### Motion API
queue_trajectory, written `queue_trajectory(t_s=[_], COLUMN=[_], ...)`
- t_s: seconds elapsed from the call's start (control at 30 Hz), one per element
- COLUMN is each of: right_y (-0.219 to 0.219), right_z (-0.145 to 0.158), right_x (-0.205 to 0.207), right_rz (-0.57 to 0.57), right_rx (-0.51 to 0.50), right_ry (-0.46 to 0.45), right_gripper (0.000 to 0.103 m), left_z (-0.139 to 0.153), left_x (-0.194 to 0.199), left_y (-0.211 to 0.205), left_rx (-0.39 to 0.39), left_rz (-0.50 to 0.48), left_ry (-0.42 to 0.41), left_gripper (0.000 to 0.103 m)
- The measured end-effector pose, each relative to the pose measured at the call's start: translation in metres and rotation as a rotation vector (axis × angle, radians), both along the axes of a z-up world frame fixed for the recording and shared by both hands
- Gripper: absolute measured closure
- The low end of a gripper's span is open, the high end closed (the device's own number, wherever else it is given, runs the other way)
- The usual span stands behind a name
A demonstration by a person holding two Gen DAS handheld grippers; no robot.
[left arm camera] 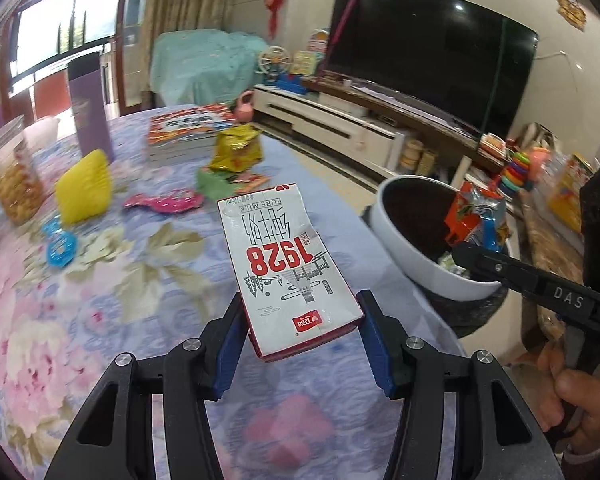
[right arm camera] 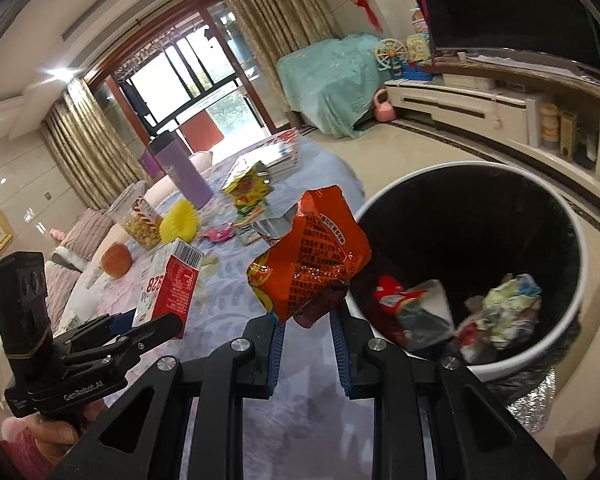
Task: Collect trash
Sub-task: 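Carry the milk carton and orange snack bag over the trash bin, then open both tools to drop the carton and orange bag into the bin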
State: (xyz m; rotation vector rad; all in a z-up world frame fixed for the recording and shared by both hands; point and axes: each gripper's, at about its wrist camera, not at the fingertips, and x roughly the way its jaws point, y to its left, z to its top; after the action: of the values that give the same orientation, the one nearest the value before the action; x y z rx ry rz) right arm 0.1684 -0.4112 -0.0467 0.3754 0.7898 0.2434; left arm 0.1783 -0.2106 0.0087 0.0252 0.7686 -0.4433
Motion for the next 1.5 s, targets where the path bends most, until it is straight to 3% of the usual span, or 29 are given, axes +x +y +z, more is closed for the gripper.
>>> queue_trajectory(t_s=[0.57, 1.5], right_y=[-0.054, -0.092], right_z=[0.005, -0.002], right_x=[-0.011, -0.005], right_rz=[-0.087, -0.133], right_rx=[-0.042, -0.055], right_ry=[0.017, 0.055], right_gripper=[0.081, 0.081], left_z=[0.0, -0.003], left_x=[0.015, 0.049], left_y=[-0.071, -0.136], left_rx=[0.018, 0.035], left_rz=[-0.142, -0.224], left_ry=[0.002, 0.016], left_gripper=[0.05, 0.05])
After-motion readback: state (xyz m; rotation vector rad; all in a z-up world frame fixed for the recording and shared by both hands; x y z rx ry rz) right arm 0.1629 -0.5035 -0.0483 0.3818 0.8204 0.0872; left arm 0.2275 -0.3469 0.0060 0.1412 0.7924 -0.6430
